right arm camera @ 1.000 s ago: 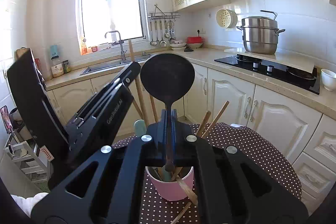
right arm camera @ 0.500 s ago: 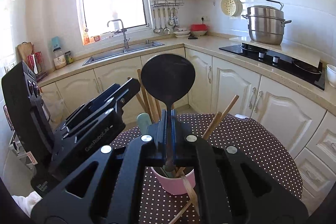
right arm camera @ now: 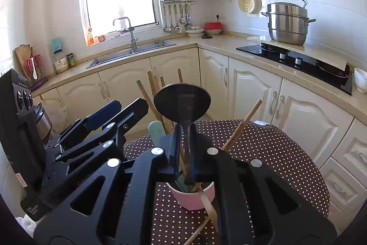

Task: Organize utensils
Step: 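Drop the chopstick into the pink cup with the left tool while the right tool drops the spoon in, then lower the left tool to the last chopstick while the right tool grasps a dark fork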

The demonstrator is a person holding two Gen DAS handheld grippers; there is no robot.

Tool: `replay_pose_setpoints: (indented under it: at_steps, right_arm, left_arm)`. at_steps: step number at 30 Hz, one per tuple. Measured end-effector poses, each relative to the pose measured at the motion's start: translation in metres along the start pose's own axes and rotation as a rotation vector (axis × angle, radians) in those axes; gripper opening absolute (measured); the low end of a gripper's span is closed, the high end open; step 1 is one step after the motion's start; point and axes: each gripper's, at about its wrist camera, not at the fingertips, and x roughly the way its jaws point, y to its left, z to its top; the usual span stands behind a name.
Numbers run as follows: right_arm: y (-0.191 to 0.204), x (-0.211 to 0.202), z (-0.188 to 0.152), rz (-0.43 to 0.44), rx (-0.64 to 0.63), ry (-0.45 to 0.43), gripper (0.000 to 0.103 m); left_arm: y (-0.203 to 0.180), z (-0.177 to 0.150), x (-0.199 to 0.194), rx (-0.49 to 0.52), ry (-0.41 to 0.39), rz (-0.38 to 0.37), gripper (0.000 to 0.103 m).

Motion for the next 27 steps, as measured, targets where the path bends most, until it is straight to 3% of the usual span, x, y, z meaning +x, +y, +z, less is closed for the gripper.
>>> replay_pose_setpoints:
  at_steps: [3, 7, 18, 27]
  right_arm:
    - [0.001, -0.003, 0.000, -0.011, 0.006, -0.008, 0.022]
    - [0.000, -0.010, 0.001, -0.026, 0.018, -0.039, 0.050]
    - [0.007, -0.039, 0.006, -0.054, 0.009, -0.099, 0.053]
    - [0.009, -0.071, -0.007, -0.103, -0.006, -0.108, 0.054]
  left_arm:
    - [0.003, 0.001, -0.005, -0.007, 0.005, 0.011, 0.059]
    - [0.010, 0.005, -0.012, -0.032, 0.012, 0.016, 0.059]
    - [0.004, 0.011, -0.037, -0.010, 0.025, 0.006, 0.061]
    - [-0.017, 0.005, -0.059, 0.028, 0.086, -0.027, 0.062]
